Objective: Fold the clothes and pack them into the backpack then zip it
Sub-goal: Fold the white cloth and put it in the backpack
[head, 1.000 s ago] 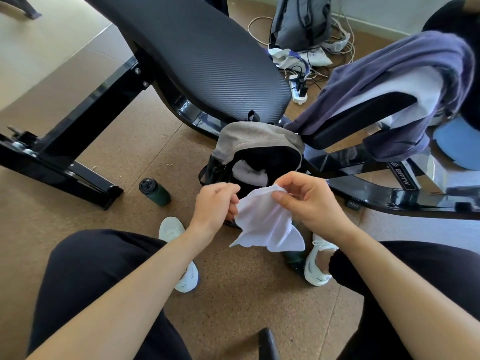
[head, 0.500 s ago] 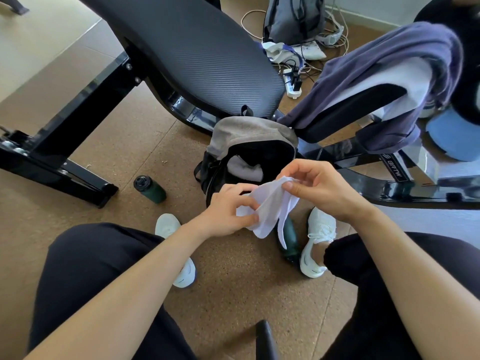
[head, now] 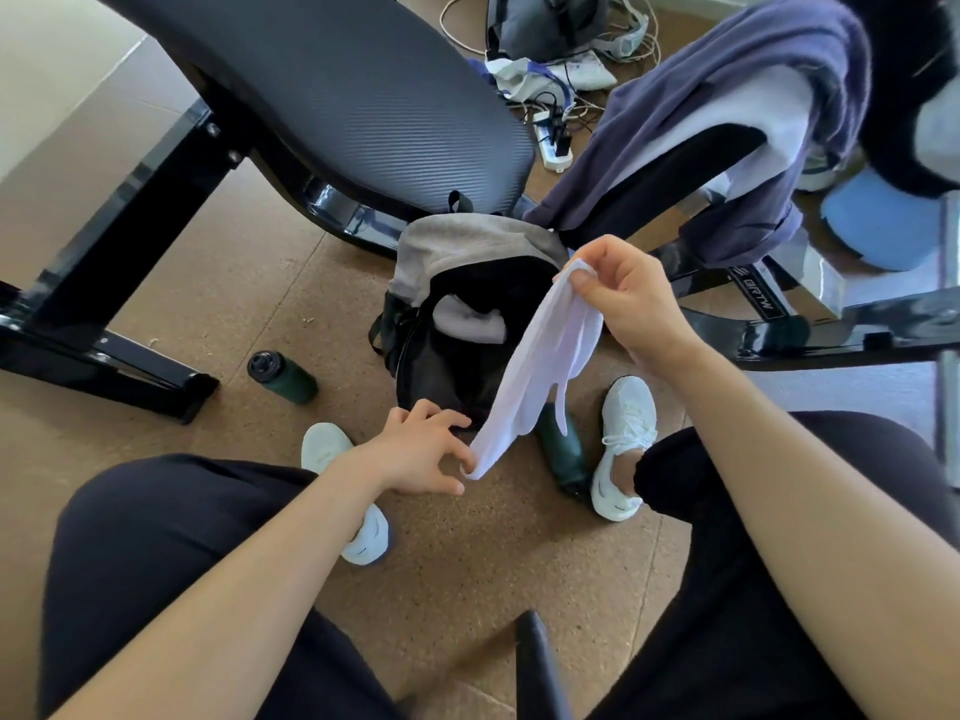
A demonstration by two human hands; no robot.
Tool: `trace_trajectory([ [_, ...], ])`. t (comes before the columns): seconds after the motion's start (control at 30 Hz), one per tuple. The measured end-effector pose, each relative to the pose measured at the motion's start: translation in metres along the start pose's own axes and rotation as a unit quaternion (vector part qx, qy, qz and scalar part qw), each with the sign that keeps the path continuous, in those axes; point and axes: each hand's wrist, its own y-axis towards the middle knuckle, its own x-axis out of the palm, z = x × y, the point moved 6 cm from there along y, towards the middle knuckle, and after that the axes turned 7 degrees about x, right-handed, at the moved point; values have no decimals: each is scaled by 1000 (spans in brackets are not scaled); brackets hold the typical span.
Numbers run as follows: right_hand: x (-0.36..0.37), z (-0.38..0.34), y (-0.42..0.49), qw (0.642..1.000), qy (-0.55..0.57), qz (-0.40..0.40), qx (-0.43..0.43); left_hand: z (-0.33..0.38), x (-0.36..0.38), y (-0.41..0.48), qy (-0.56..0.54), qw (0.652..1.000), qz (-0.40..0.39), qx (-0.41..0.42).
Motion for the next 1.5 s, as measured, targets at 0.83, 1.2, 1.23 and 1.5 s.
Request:
trace_trajectory([
  [0.83,-23,10,6,981,-85,170,37,-42,-113,-103,-80,694,705,-118],
  [1.2,-18,24,11,982,-90,147,70,-51,-112,-99,-121,738,641,-172],
  [1.23,-18,26,11,983,-82,147,77,-51,-112,-99,-135,736,641,-171],
  [1.5,-23,31,14,979,-24,176,95,-63,-104,-84,-230,774,560,-186],
])
